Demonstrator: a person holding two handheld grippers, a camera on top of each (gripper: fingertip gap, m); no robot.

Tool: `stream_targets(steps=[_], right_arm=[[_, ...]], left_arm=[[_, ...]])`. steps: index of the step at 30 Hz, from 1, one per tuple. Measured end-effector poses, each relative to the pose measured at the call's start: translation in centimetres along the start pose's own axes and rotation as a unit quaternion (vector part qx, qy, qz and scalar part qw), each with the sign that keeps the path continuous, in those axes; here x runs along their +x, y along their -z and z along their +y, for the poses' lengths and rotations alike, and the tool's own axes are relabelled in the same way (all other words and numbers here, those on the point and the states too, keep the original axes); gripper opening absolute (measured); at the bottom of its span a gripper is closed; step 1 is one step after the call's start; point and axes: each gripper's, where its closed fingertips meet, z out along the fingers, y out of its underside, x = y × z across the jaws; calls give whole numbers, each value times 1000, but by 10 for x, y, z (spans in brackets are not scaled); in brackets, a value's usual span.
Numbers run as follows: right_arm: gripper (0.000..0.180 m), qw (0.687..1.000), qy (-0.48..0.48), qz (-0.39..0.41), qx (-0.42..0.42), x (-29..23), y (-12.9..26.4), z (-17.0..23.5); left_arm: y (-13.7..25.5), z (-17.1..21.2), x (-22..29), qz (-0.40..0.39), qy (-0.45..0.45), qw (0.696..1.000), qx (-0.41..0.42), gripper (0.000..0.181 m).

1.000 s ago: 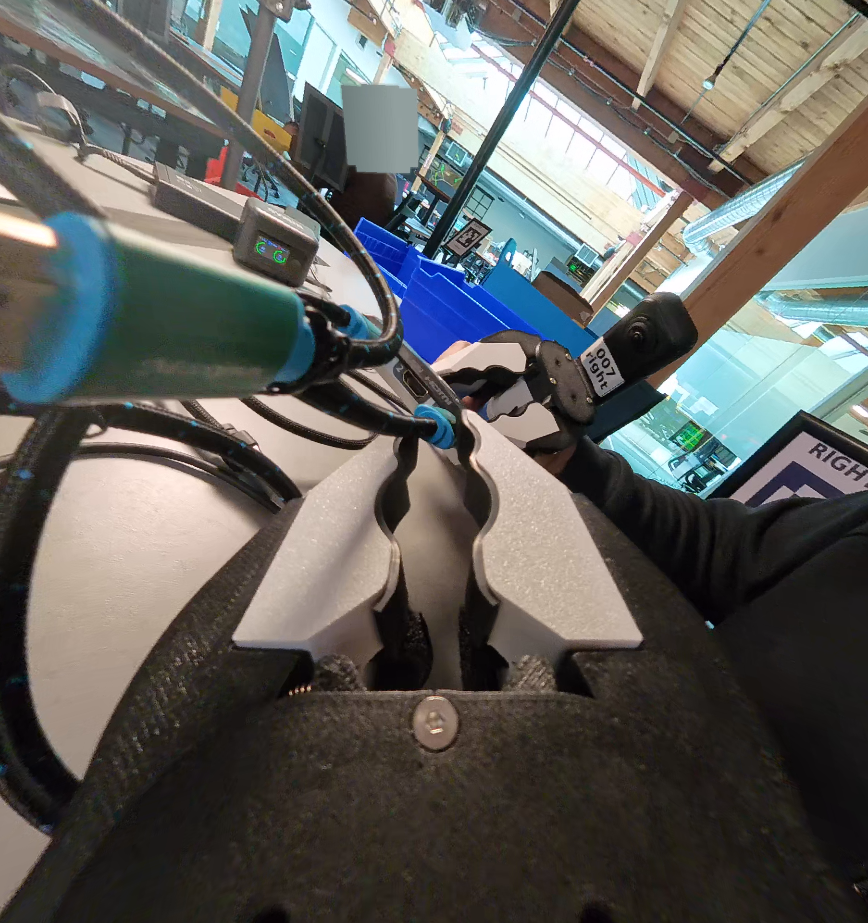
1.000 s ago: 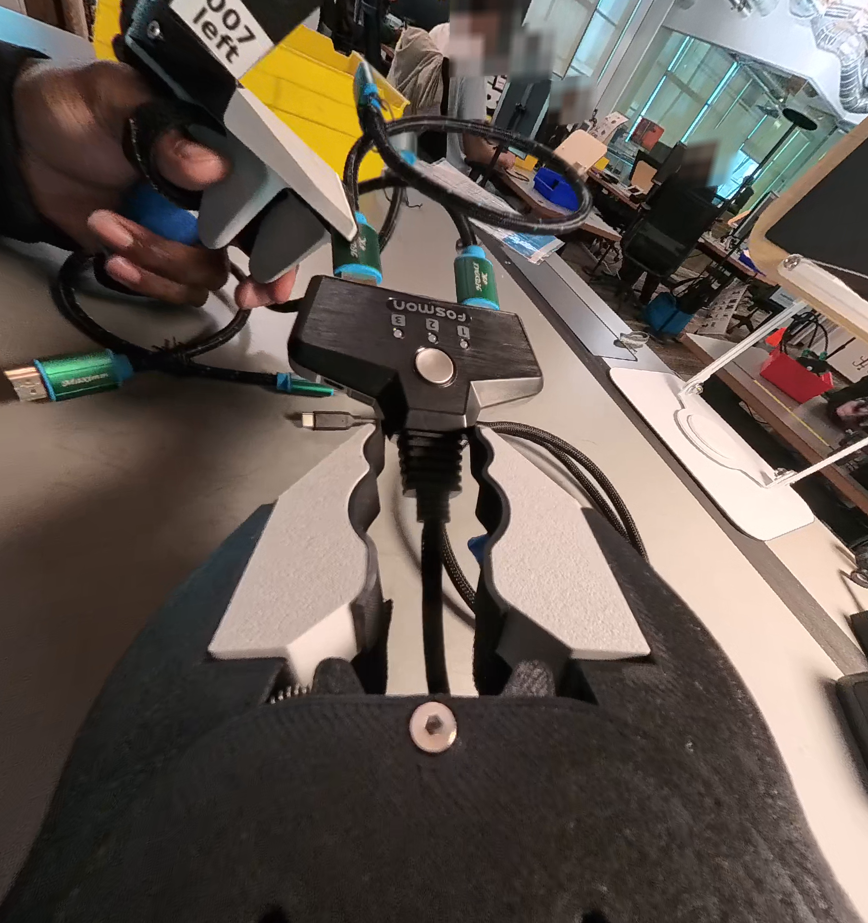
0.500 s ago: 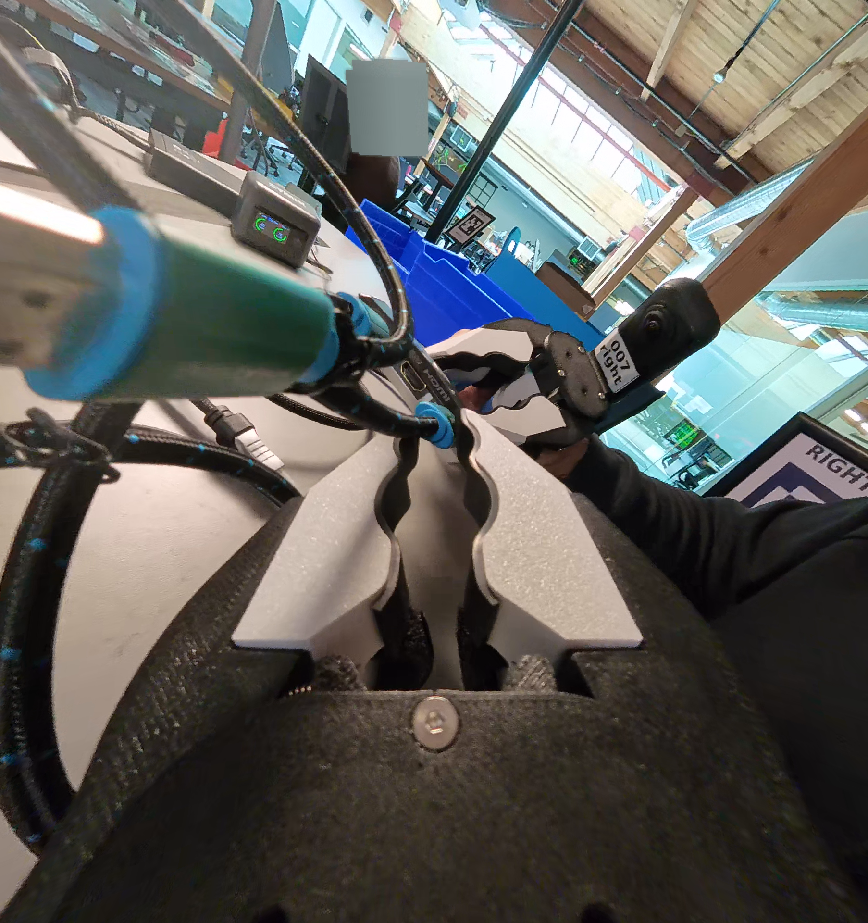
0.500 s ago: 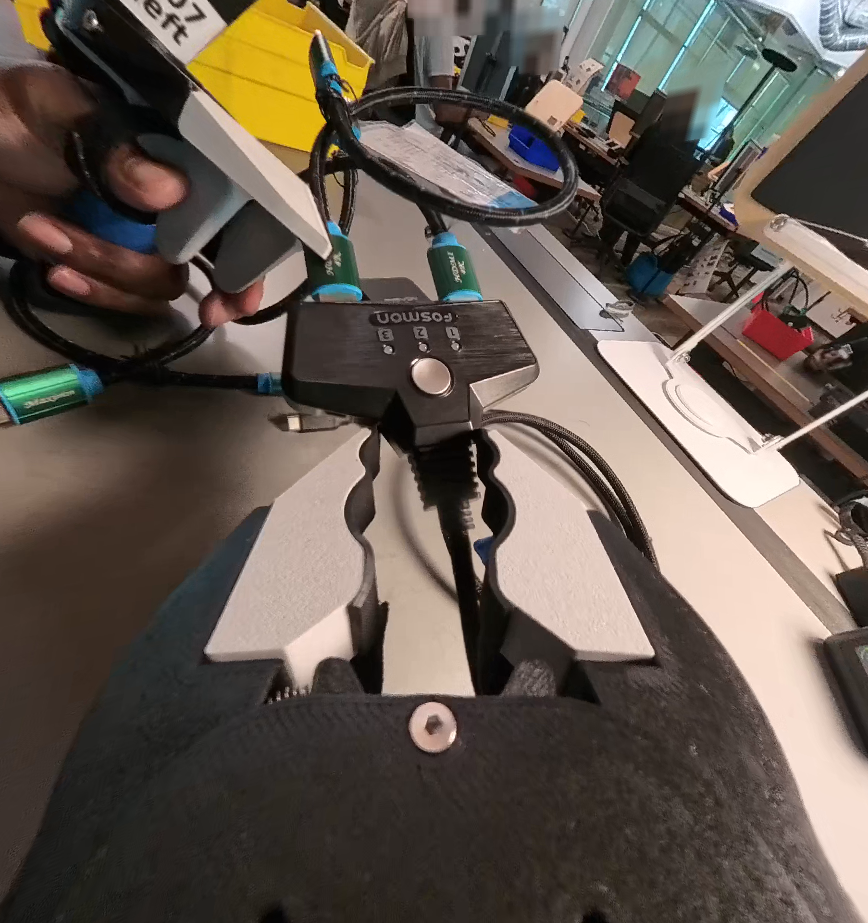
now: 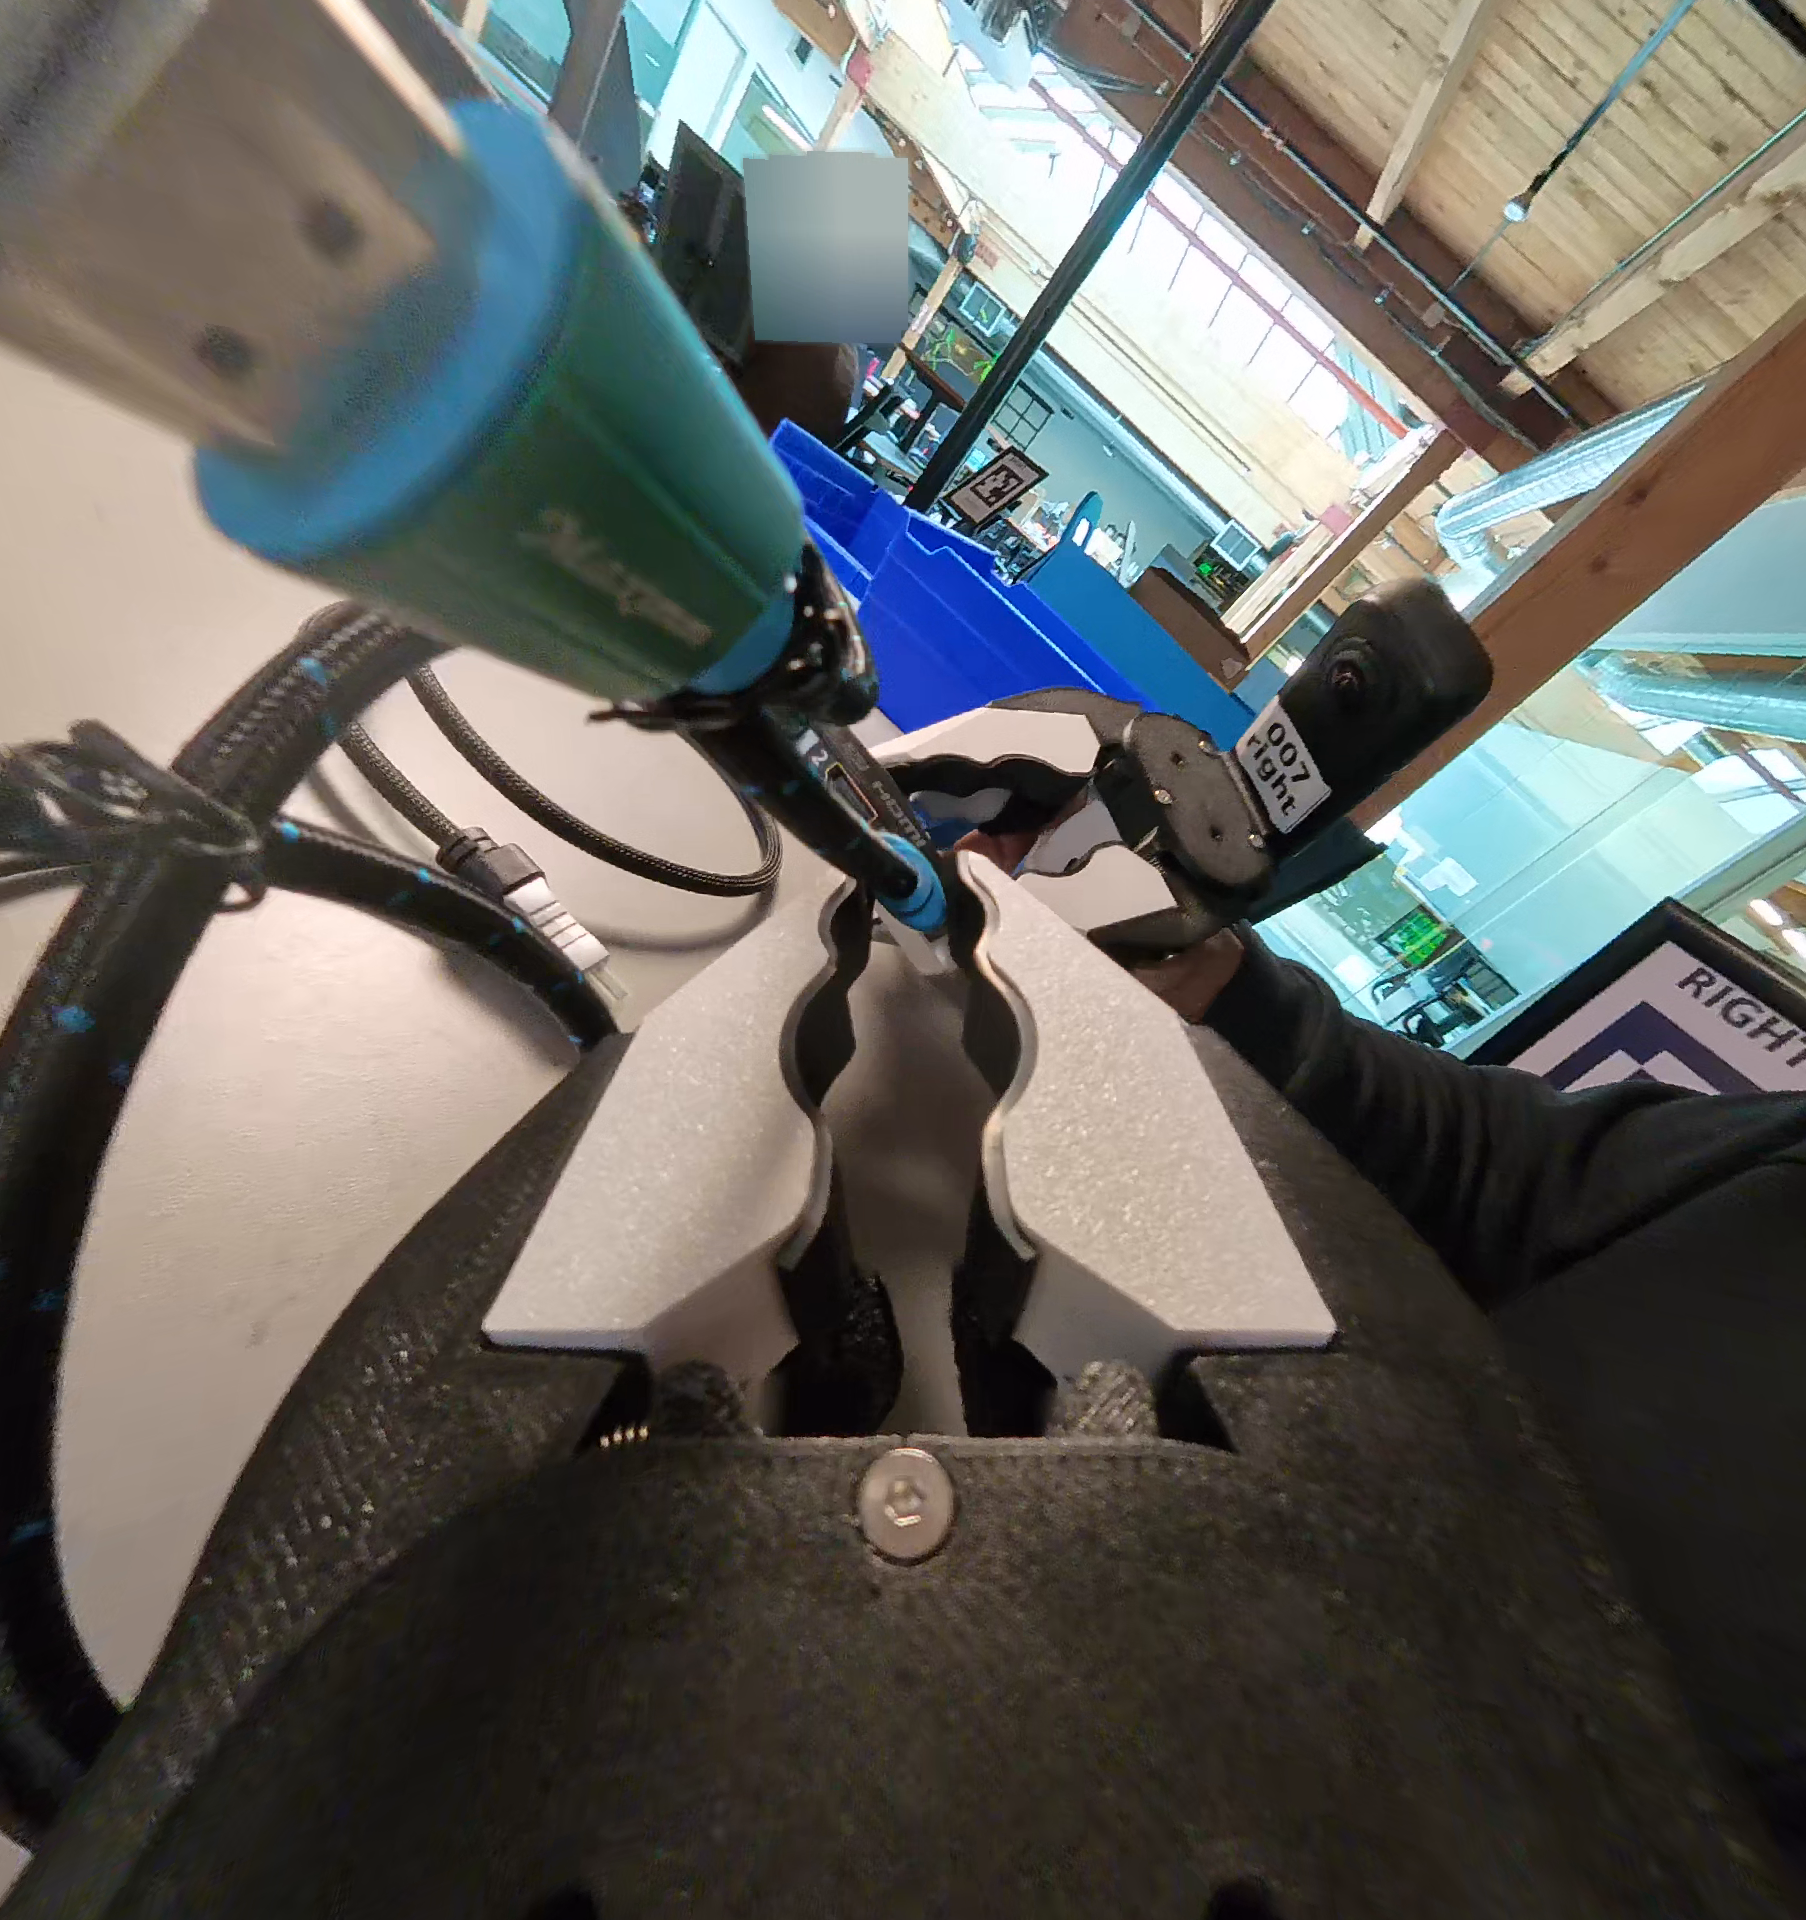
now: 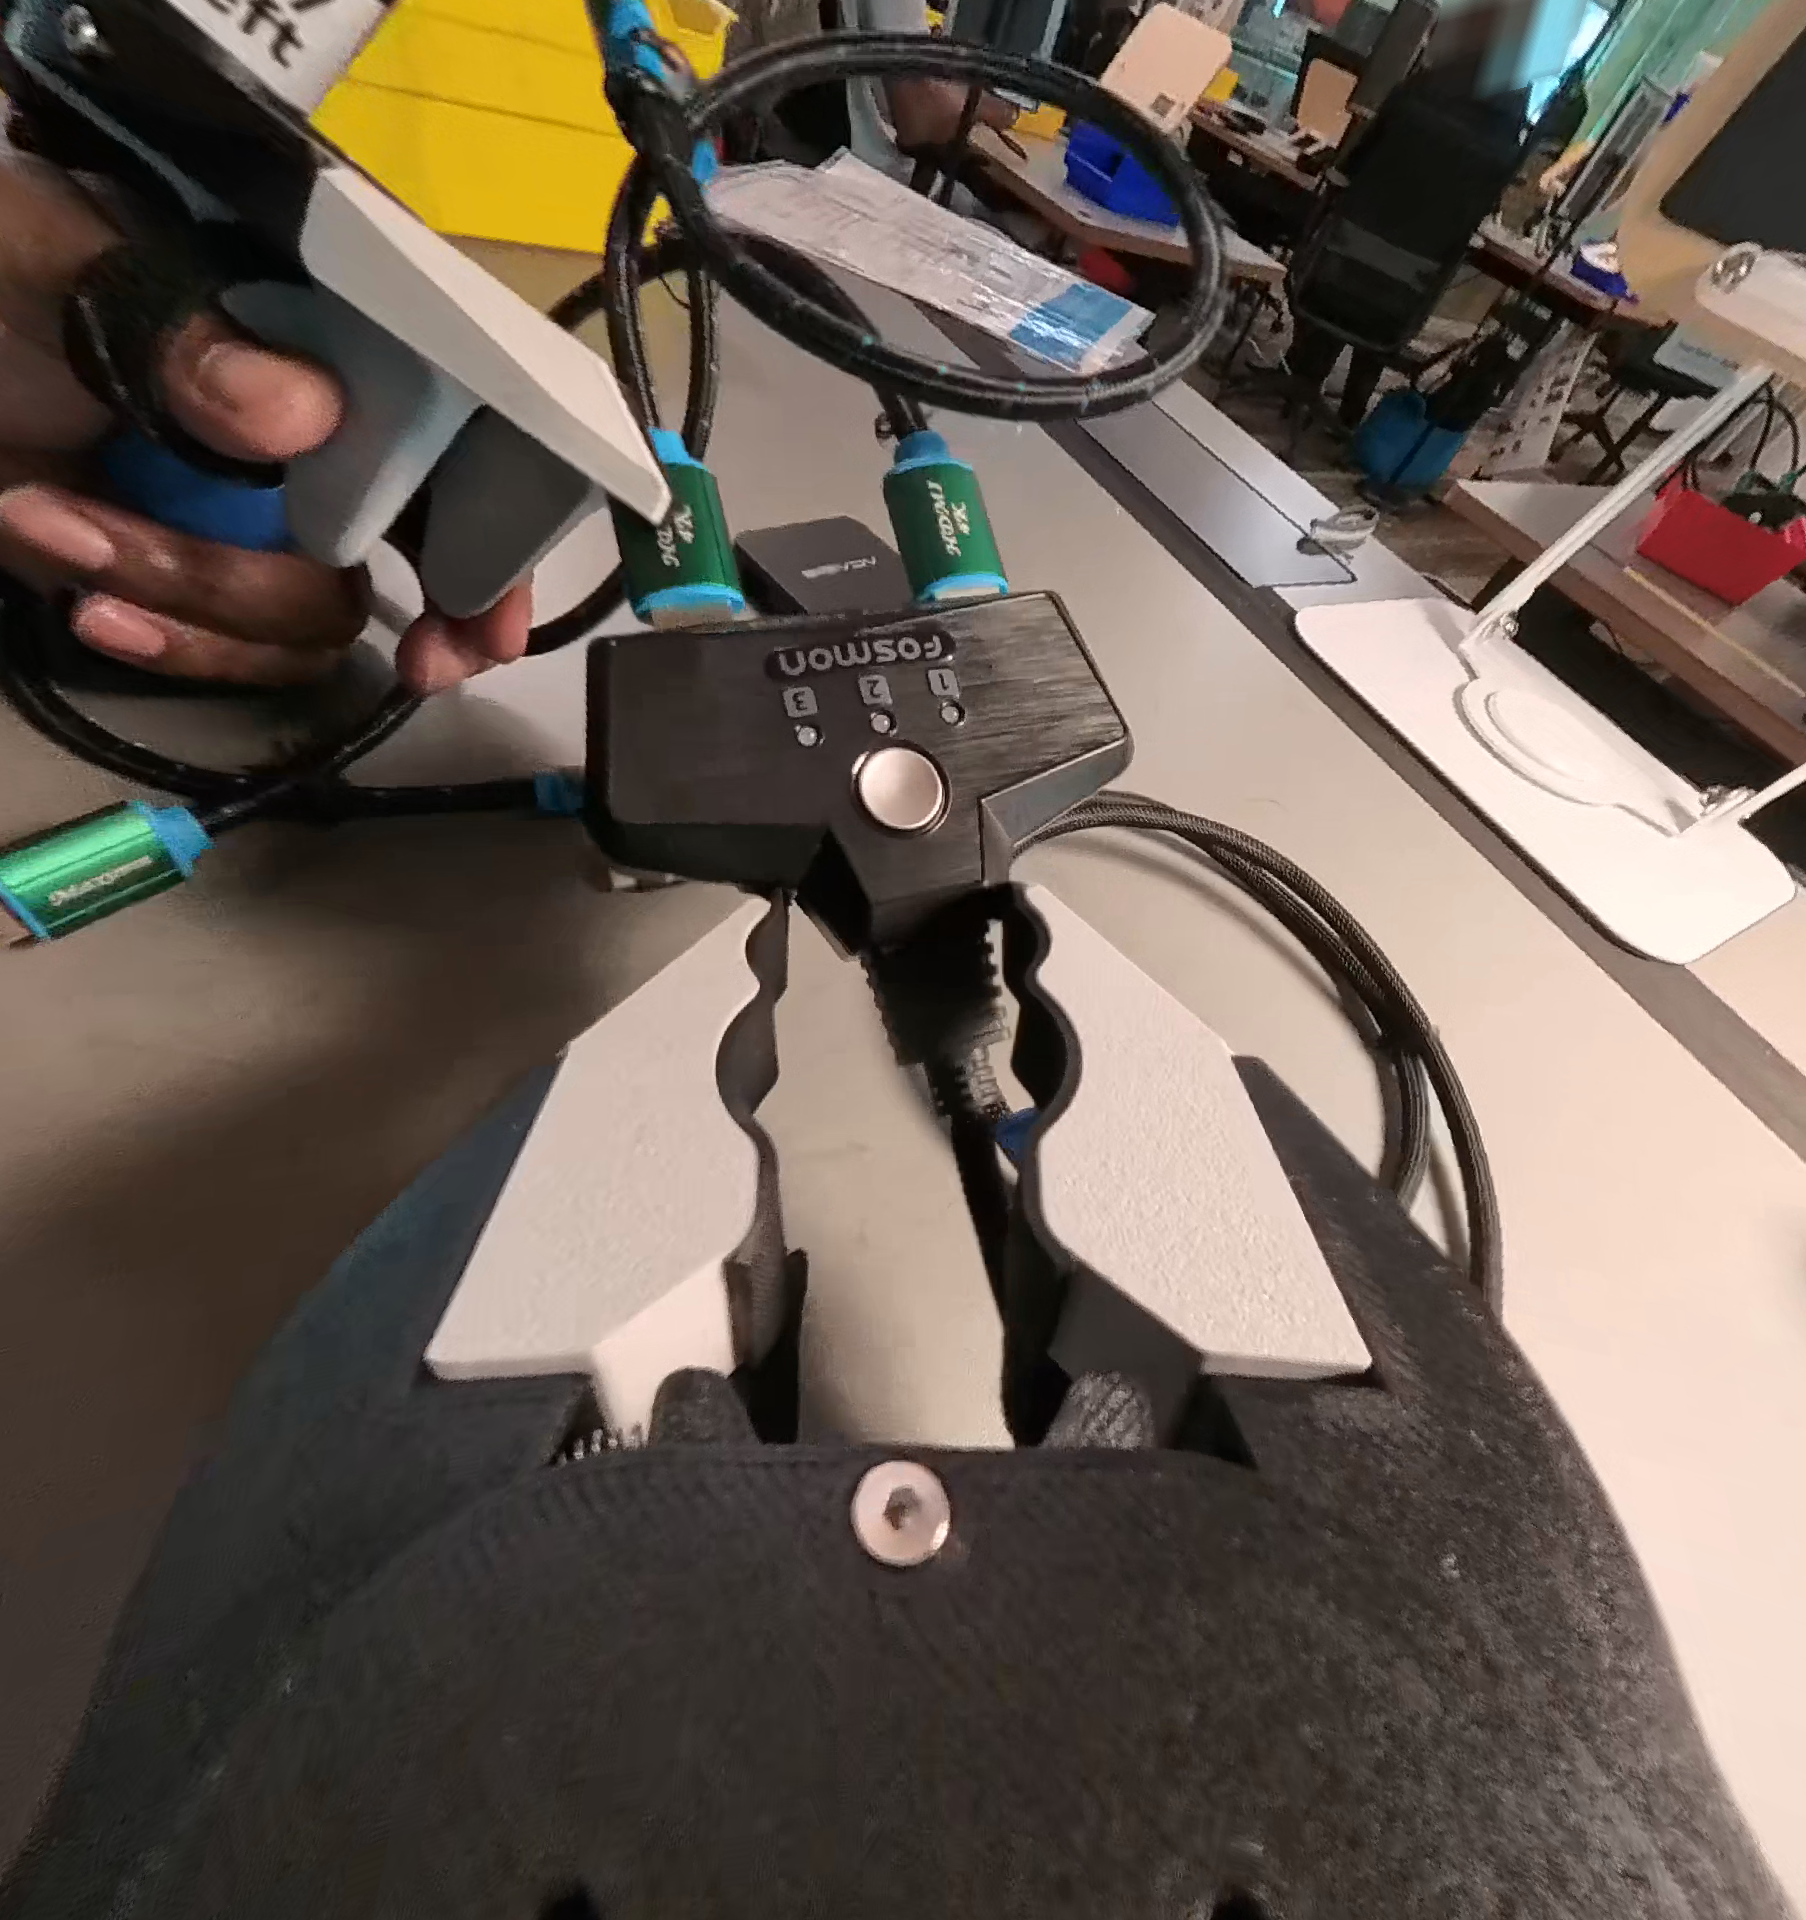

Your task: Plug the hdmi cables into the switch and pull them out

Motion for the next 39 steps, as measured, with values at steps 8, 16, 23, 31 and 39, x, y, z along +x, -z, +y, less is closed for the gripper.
stream_targets(steps=[8, 16, 23, 31, 39], right_arm=[[41, 1000, -22, 10, -3, 3, -1, 0], [51, 999, -6, -40, 17, -10, 5, -9], [63, 998, -38, -57, 8, -17, 3, -10], [59, 997, -48, -53, 6, -17, 3, -9], [58, 998, -57, -30, -14, -17, -4, -4]], left_arm=[[-3, 0, 0, -18, -21, 1000, 6, 17], [3, -5, 1, 29, 49, 998, 13, 16], [2, -5, 6, 45, 54, 997, 12, 16], [1, -1, 6, 31, 27, 999, 1, 17], [0, 1, 3, 4, -1, 1000, -3, 17]])
